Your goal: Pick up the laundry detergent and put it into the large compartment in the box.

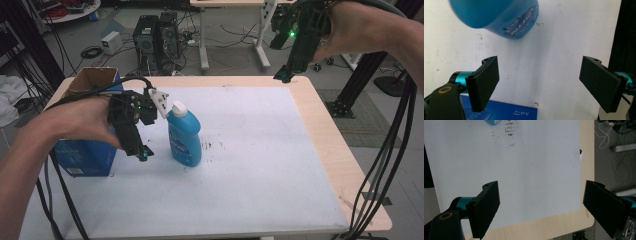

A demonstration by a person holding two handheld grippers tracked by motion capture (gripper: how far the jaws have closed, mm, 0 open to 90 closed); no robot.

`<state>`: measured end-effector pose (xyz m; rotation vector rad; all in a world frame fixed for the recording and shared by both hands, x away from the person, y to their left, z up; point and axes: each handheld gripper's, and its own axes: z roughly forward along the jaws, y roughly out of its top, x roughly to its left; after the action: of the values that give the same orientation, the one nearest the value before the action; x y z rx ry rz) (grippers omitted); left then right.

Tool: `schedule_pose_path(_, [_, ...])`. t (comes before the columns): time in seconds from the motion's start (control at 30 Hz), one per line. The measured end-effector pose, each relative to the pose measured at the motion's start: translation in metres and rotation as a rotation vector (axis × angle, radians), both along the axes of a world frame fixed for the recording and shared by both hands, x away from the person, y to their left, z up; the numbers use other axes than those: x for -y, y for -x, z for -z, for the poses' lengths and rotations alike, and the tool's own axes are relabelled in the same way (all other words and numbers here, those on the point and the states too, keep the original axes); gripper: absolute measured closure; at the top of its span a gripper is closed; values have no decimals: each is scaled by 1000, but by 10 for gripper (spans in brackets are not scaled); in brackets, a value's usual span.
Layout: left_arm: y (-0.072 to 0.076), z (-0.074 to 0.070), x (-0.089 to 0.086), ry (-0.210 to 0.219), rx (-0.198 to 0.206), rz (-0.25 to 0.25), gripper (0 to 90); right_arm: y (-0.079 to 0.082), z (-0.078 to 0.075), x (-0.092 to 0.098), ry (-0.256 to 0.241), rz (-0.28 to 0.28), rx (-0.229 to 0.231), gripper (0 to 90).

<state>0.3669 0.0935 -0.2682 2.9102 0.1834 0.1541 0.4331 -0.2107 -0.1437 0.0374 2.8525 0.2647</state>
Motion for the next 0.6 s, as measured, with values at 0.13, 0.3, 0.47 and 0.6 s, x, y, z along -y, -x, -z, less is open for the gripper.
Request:
schedule_pose_path(0.13, [-8, -2, 0, -12, 1, 5, 163, 0, 1, -1, 5, -2, 0, 131])
schedule_pose_path(0.3, [-30, -6, -1, -12, 8, 15, 162, 3, 1, -3, 6, -15, 5, 131])
schedule_pose_path(0.47, [-42, -7, 3, -11, 11, 36, 162, 4, 1, -3, 10, -14, 8, 132])
schedule_pose_path(0.6, [-47, -6, 8, -26, 12, 54, 162, 4, 1, -2, 14, -15, 8, 131])
